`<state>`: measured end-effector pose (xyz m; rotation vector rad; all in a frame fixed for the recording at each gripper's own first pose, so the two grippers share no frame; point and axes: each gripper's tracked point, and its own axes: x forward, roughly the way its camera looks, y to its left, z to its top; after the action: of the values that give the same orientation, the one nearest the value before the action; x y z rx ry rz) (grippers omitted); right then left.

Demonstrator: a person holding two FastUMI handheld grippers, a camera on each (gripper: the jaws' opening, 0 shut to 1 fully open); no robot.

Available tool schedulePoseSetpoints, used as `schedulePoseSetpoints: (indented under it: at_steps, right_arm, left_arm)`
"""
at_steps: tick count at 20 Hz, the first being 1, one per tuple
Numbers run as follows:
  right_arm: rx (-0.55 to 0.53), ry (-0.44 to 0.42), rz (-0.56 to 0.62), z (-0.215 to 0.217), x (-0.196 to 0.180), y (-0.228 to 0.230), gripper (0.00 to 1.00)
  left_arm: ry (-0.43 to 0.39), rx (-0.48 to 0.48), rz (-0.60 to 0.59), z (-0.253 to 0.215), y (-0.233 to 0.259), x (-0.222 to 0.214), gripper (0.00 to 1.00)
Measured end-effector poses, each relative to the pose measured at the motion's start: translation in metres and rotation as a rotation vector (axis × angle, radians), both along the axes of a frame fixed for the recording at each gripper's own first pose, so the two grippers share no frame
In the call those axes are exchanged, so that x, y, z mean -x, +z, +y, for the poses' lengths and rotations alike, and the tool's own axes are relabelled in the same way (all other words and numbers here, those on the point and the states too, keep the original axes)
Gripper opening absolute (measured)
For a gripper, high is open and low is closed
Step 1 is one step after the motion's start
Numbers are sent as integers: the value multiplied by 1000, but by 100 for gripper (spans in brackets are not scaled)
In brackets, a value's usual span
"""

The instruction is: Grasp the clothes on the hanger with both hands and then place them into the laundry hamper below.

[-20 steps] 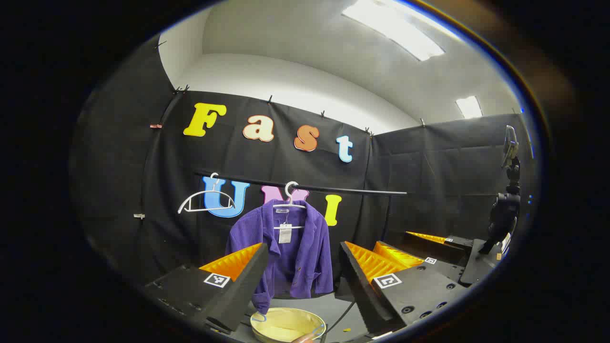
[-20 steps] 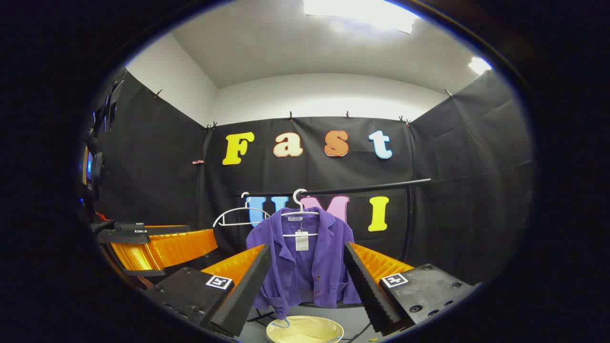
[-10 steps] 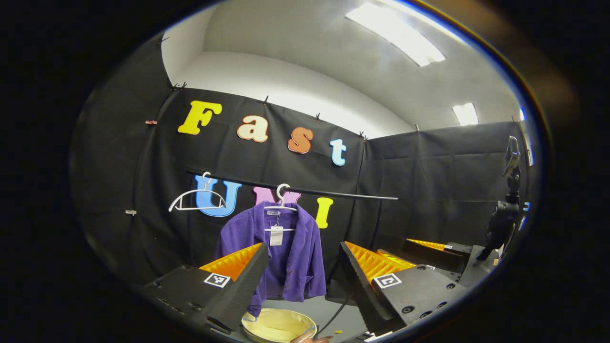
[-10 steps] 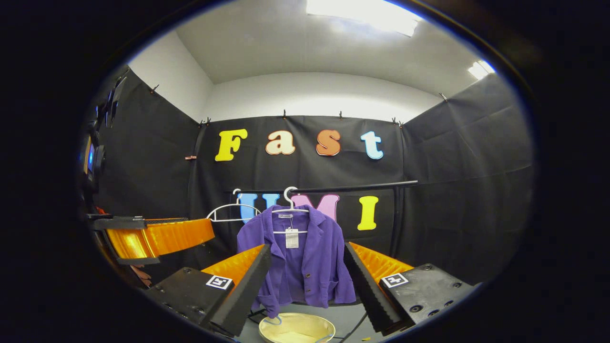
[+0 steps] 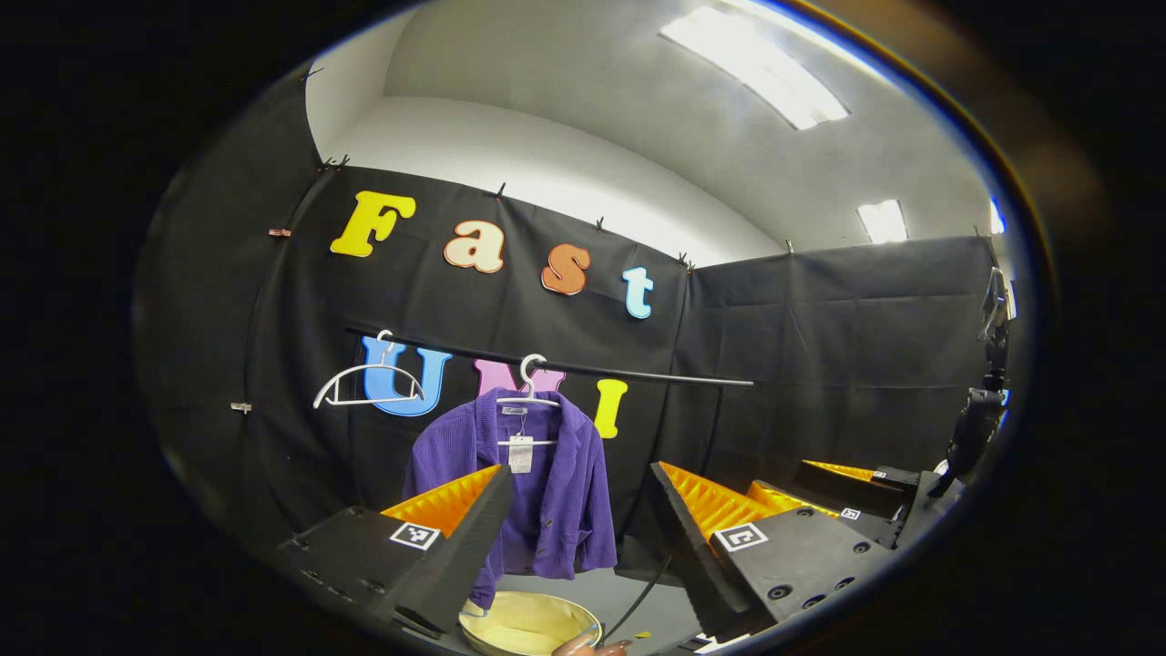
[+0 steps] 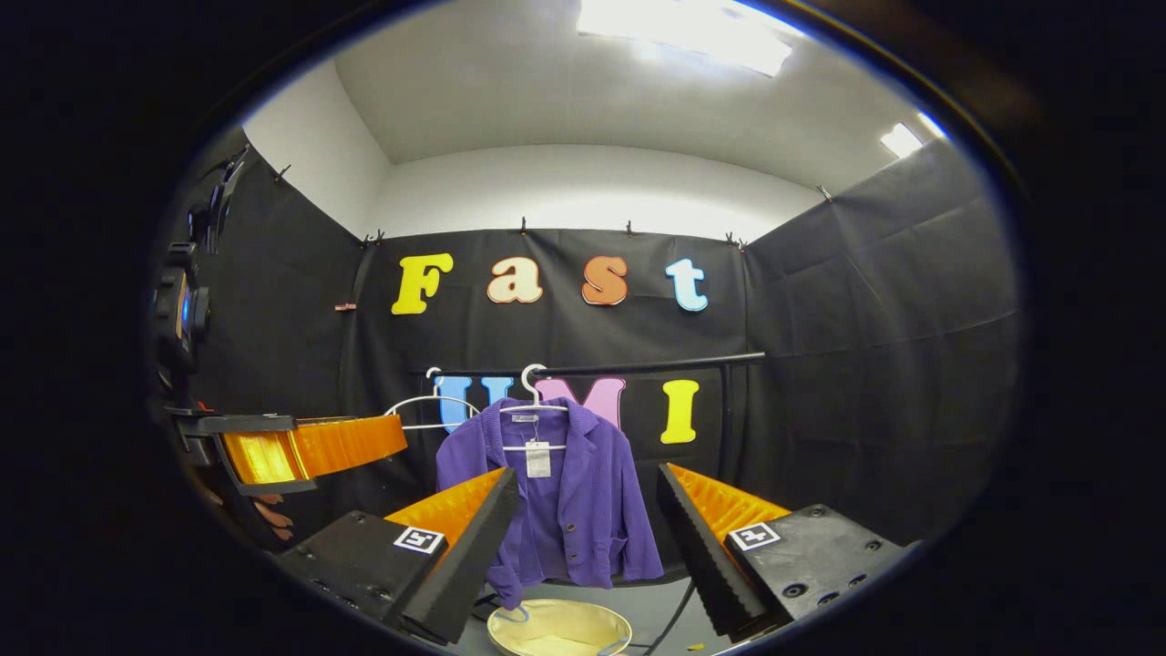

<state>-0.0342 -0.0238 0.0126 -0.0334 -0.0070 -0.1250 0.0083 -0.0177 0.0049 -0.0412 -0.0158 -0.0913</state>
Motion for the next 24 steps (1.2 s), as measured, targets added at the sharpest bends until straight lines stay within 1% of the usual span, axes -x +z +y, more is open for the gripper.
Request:
schedulePoseSetpoints:
  at_steps: [11,16,19,20,23,24]
  right_arm:
    - [-17,33,-10,7,-11,-1,97]
    - [-18,45,-10,10,-17,-3,97]
    - [-24,58,-12,14,-19,-5,97]
    - [-28,65,-14,16,-20,-4,95]
    - [-36,88,-13,21,-26,-6,95]
    - [-37,96,-15,23,-28,-6,97]
  left_arm:
    - [9,-19,-12,-3,-1,7,93]
    - [16,-19,-8,2,-2,3,93]
    - [27,-11,-7,5,-2,-2,93]
    - [32,-11,-8,6,-1,-1,93]
    - [52,-18,-15,9,2,4,93]
    - [57,-19,-15,10,2,7,93]
